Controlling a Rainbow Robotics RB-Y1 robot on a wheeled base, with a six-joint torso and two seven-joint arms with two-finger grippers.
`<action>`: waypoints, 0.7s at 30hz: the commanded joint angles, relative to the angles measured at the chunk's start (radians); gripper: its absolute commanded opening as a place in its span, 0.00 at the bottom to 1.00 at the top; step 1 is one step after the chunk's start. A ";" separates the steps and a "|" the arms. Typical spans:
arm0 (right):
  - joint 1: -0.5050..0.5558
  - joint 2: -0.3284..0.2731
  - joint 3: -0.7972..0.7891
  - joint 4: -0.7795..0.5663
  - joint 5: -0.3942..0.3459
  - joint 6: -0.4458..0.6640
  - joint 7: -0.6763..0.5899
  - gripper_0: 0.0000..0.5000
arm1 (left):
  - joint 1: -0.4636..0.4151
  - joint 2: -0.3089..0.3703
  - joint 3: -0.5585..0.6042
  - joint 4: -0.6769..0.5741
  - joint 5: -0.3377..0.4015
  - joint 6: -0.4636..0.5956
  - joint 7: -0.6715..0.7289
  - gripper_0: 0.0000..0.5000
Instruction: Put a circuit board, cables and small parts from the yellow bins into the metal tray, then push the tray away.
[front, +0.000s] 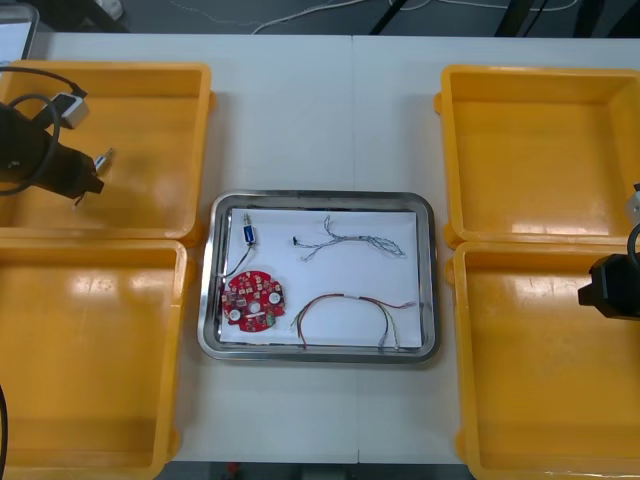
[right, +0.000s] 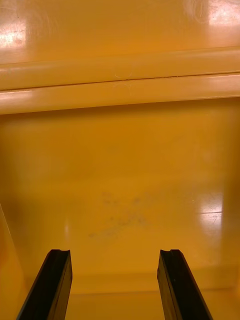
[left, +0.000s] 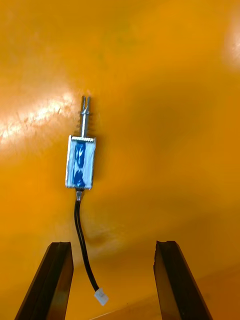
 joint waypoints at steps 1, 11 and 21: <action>0.014 -0.011 -0.030 -0.025 -0.004 -0.007 -0.011 1.00 | -0.072 0.020 -0.047 -0.030 -0.030 -0.014 0.099 0.95; 0.014 -0.011 -0.030 -0.025 -0.004 -0.007 -0.011 1.00 | -0.159 0.020 -0.076 0.116 -0.035 -0.068 0.062 0.95; 0.014 -0.011 -0.030 -0.025 -0.004 -0.007 -0.011 1.00 | -0.199 0.020 -0.113 0.197 -0.041 -0.137 0.036 0.95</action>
